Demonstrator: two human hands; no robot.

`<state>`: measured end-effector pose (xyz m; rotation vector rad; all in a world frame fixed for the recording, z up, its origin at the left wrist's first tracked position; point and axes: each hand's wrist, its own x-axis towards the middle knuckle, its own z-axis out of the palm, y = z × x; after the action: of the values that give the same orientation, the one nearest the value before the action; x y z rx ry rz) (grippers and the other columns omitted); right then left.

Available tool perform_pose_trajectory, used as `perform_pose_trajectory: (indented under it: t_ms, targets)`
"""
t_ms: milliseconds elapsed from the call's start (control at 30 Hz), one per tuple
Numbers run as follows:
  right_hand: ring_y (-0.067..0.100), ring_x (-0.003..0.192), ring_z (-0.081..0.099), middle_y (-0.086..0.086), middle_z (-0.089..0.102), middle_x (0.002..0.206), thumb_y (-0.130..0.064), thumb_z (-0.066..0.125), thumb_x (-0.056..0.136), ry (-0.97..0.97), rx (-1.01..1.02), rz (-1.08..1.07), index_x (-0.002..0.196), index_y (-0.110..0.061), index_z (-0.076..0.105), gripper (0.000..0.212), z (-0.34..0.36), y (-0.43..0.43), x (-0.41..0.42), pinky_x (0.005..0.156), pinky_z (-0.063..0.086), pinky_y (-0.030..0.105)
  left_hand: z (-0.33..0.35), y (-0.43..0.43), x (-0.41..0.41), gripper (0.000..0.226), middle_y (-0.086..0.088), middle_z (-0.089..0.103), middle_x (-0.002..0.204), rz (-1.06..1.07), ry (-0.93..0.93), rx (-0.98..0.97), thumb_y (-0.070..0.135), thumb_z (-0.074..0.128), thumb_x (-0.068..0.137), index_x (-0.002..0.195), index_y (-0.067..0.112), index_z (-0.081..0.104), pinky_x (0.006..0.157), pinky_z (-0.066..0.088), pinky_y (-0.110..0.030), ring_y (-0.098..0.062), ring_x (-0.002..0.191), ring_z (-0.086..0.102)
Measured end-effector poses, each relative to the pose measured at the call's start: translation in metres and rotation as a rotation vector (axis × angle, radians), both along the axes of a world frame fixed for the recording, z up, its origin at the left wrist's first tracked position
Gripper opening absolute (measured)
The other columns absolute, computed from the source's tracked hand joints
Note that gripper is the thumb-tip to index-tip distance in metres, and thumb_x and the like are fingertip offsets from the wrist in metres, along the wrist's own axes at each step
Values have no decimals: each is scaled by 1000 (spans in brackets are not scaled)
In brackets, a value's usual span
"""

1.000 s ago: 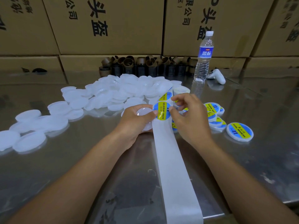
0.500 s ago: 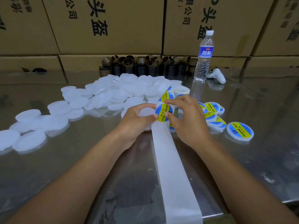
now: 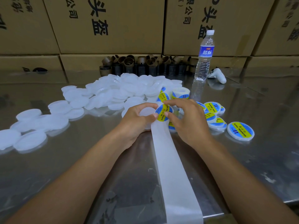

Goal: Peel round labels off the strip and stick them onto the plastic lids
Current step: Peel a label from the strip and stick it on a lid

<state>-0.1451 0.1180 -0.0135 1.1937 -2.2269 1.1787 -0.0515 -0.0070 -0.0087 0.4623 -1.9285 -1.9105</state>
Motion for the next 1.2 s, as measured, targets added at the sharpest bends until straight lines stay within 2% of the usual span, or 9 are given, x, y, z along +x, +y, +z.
perform_pose_trajectory:
  t_ms: [167,267,467,667,800,933,1100,1167,1200]
  targets:
    - [17,107,47,-2,58,104,-16,67,85,34,46,-8,118,-26,65,34,0,-1,1,80,28,16,-1,-1,-1,25,-17,63,123,4,-10,-1,4,60,92,114,14,65,97,50,-47,-31,106,64]
    - [15,104,47,-7,48,98,-17,69,84,30,40,-19,116,-27,66,33,1,0,2,79,32,19,-1,-1,-2,28,-17,62,124,-2,-21,-3,4,58,93,119,13,63,98,49,-47,-33,110,63]
    - [15,98,51,-5,52,98,-17,69,84,22,13,-24,111,-27,69,29,4,0,6,78,42,30,1,1,-1,25,-18,63,122,-14,-22,11,4,58,93,115,15,64,93,52,-41,-26,96,65]
    - [22,92,59,3,64,98,-15,72,81,20,-43,-33,105,-21,72,25,5,0,9,79,48,40,0,0,0,28,-20,64,119,-29,-23,42,3,59,92,118,12,63,97,50,-45,-27,97,65]
    - [21,93,59,2,65,98,-15,73,80,23,-39,-50,99,-21,72,20,5,0,8,80,47,39,0,0,-1,23,-16,67,112,-40,-16,45,3,59,92,105,20,66,91,53,-40,-24,92,65]
    - [23,98,51,2,64,91,-13,75,77,79,-49,-76,85,-16,71,10,5,0,6,77,37,27,0,0,-1,26,-7,68,101,-38,-21,43,5,61,91,94,30,65,81,57,-30,-17,86,67]
    - [16,91,47,-3,59,87,-11,71,78,42,-10,-34,83,-17,64,10,5,-1,5,72,35,28,1,2,-1,19,-9,71,98,-26,-1,73,9,63,90,95,27,65,80,57,-32,-17,80,69]
    - [14,89,47,-6,56,87,-10,70,78,27,2,-4,81,-20,60,14,4,-1,5,72,37,29,4,4,-1,12,-14,71,103,-20,11,77,17,63,90,101,20,67,85,56,-36,-21,84,69]
    - [15,88,48,-6,56,86,-10,69,78,18,10,16,80,-22,57,17,4,-1,5,73,39,30,4,4,-1,17,-17,70,106,-26,17,78,21,62,91,106,14,67,88,55,-39,-24,87,68]
